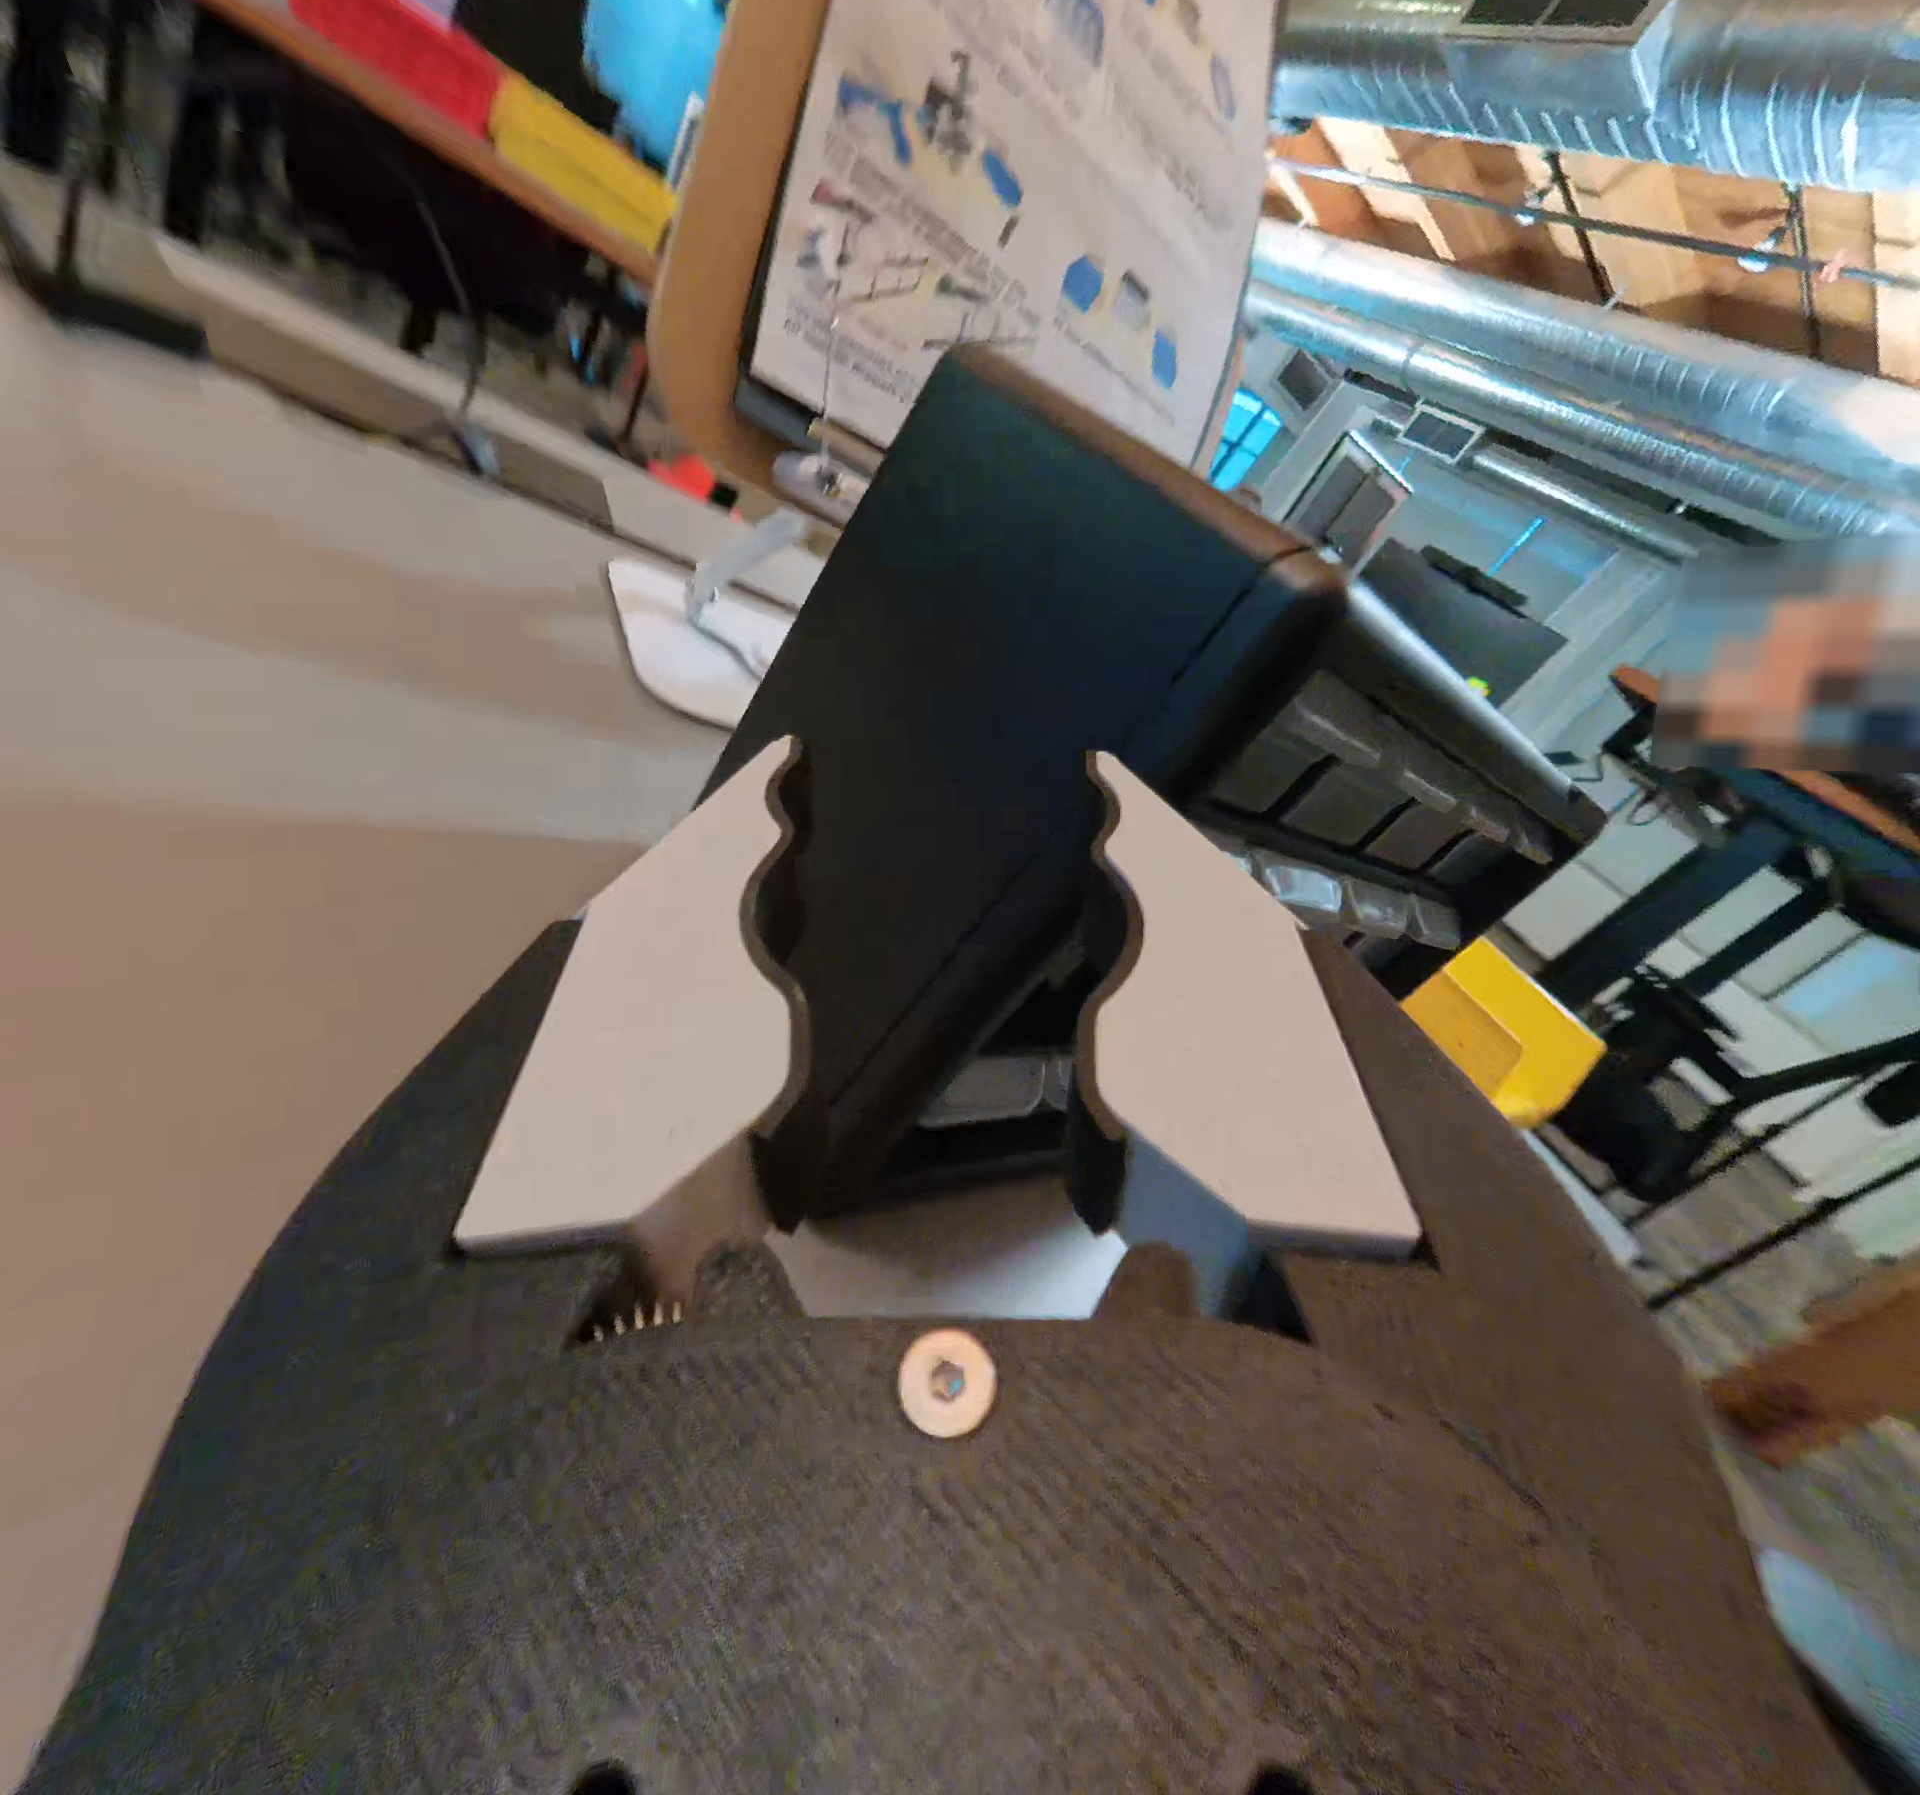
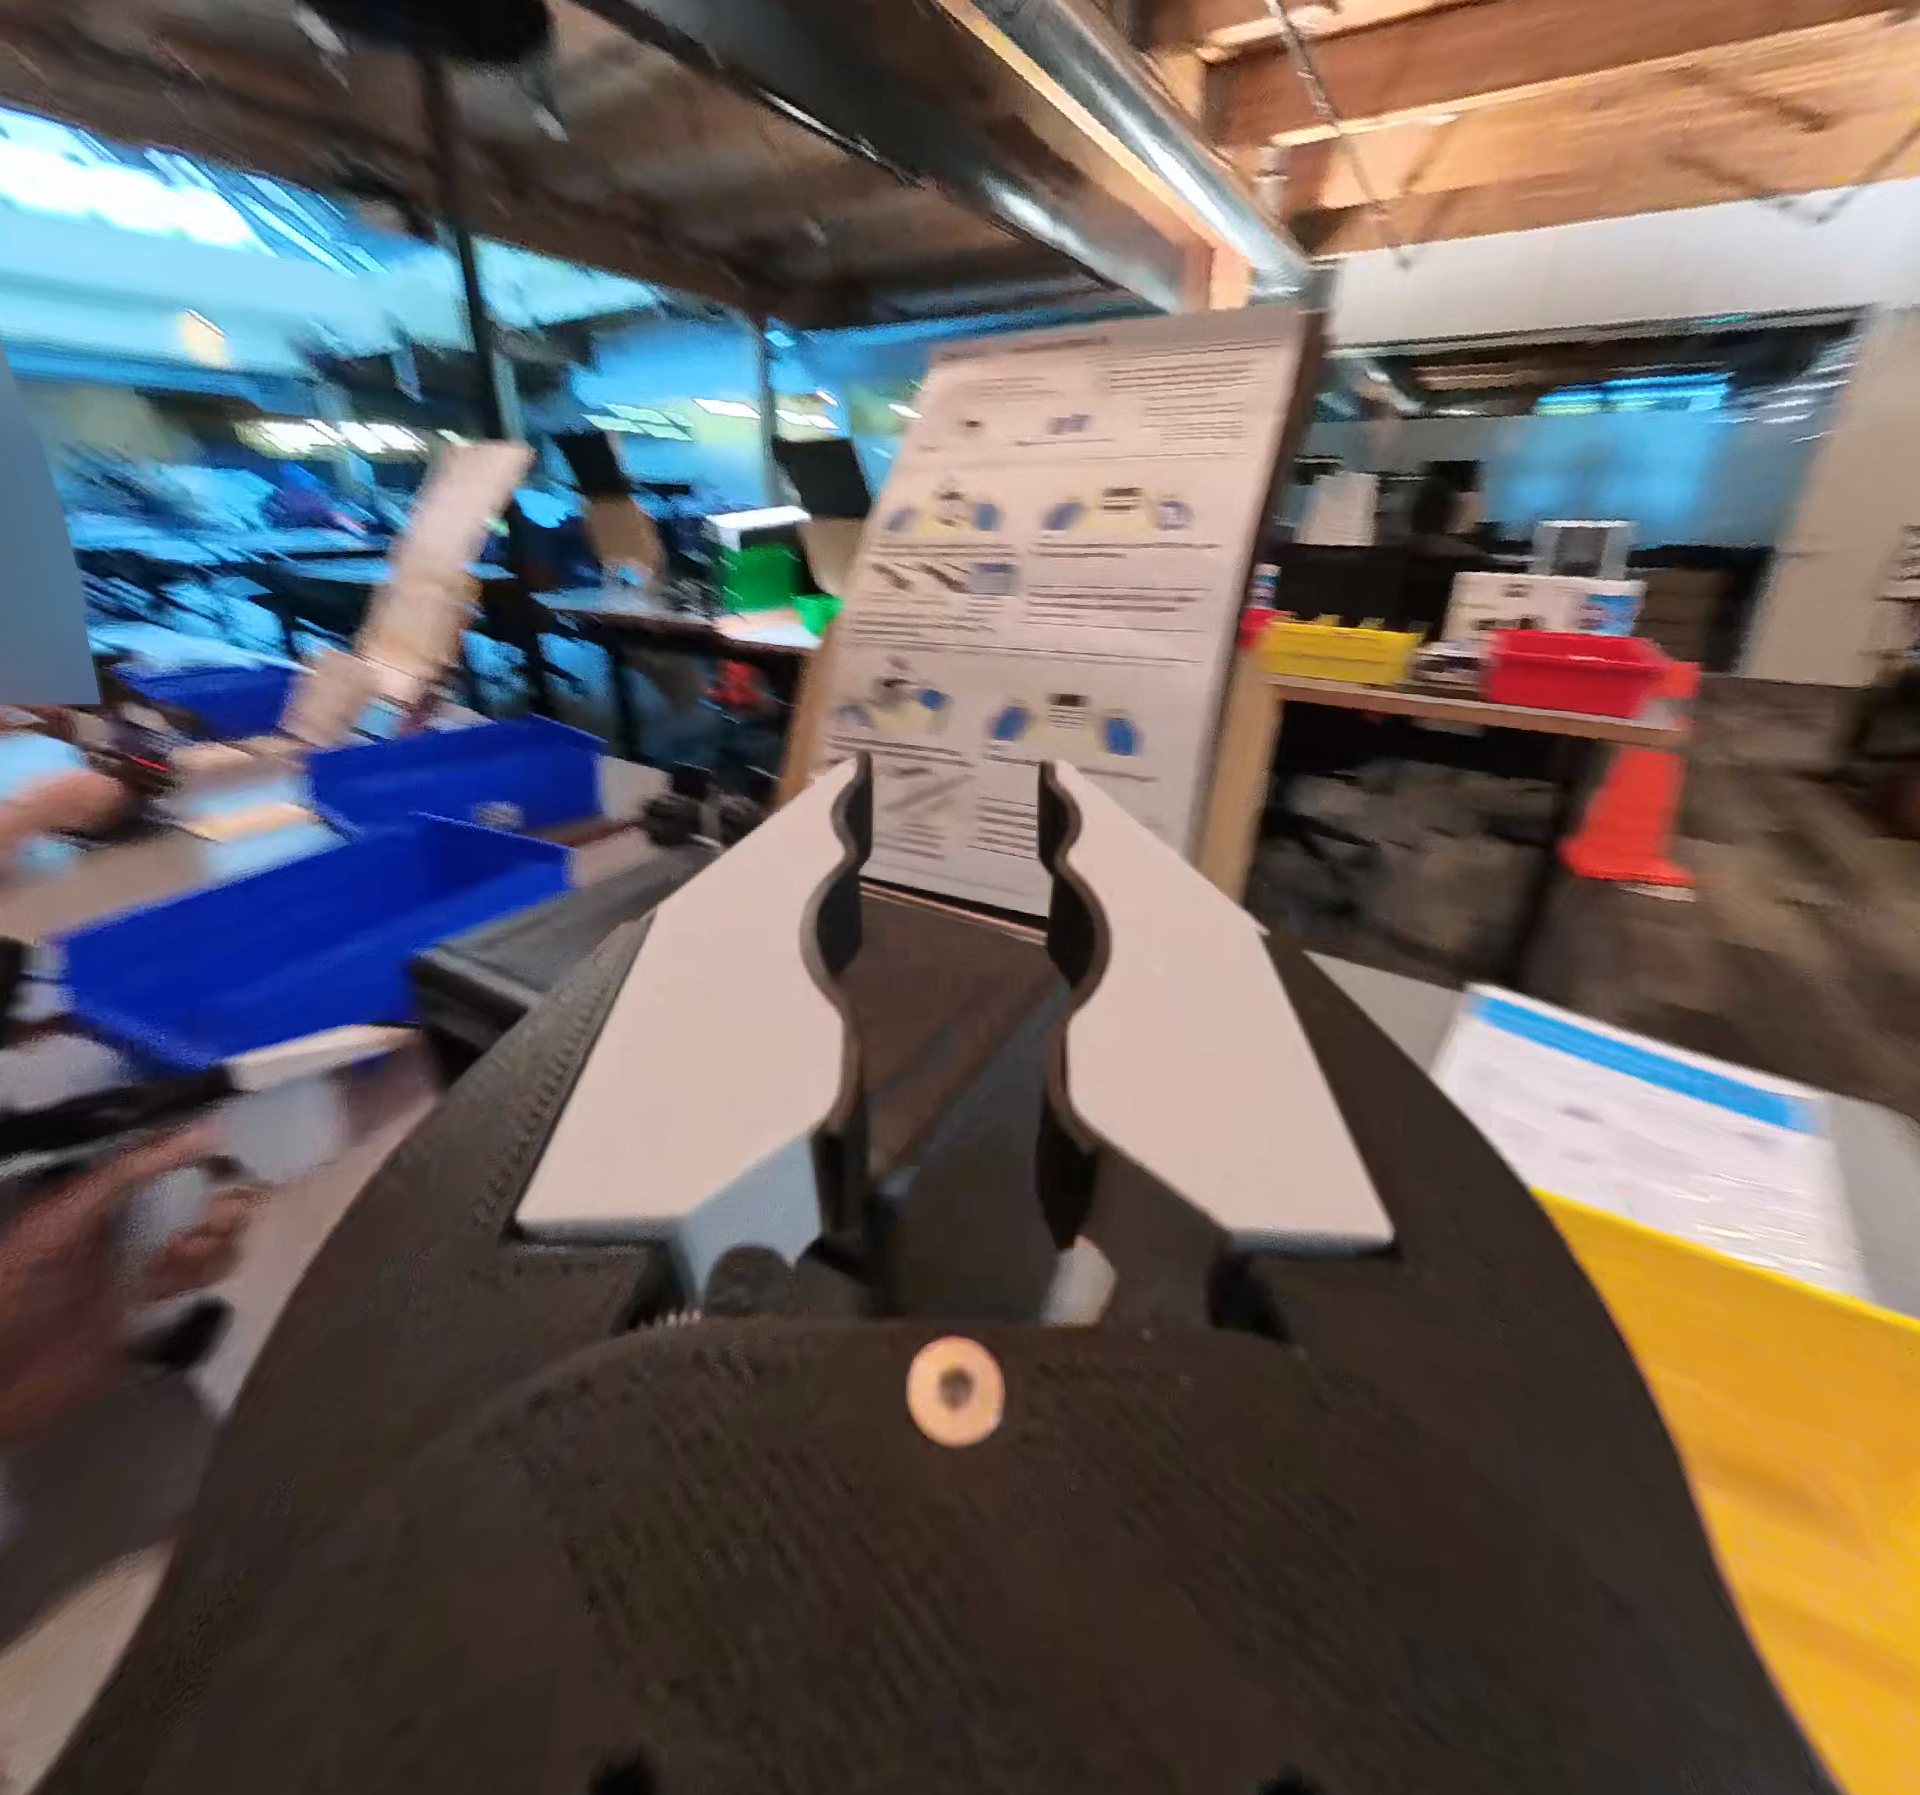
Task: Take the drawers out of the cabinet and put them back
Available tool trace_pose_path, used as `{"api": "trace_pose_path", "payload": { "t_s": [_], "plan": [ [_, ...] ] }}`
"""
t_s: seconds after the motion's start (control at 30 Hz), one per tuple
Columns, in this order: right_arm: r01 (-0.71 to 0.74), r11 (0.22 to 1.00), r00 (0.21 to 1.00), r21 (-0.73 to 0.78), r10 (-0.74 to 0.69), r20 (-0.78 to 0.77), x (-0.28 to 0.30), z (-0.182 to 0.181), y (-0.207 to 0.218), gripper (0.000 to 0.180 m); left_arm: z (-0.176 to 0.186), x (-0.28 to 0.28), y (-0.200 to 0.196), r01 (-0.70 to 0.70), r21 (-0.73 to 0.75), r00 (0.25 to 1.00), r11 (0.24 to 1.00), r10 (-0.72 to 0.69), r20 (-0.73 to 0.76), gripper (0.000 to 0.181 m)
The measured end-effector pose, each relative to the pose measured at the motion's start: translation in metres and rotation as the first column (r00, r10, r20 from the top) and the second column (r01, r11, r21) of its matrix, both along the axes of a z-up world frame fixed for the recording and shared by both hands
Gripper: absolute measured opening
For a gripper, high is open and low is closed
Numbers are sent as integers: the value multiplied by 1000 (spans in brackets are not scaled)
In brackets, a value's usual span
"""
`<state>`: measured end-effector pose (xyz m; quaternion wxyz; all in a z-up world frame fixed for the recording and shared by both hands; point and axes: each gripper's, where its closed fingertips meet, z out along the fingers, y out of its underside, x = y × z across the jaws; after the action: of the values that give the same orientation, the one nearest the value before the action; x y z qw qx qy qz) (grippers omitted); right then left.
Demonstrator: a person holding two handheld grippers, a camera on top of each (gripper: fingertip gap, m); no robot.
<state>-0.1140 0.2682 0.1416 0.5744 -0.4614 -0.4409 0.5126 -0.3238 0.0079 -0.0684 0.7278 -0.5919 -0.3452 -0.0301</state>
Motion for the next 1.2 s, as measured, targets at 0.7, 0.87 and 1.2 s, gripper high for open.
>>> {"api": "trace_pose_path", "payload": {
  "t_s": [0.7, 0.87, 1.2],
  "plan": [
    [-187, 935, 943, 301, 84, 323, -92, -251, -160, 29, -47, 100, 66, 387, -94, 921, 917, -389, -13, 36],
    [-193, 885, 936, 424, 37, 350, -93, -261, -158, 29, -60, 99, 71, 435, 15, 883, 900, -430, 187, 38],
    [17, 519, 941, 854, -296, 162, -94, -252, -137, 21, -58, 93, 71, 442, 87, 861, 893, -450, 238, 37]
  ]
}}
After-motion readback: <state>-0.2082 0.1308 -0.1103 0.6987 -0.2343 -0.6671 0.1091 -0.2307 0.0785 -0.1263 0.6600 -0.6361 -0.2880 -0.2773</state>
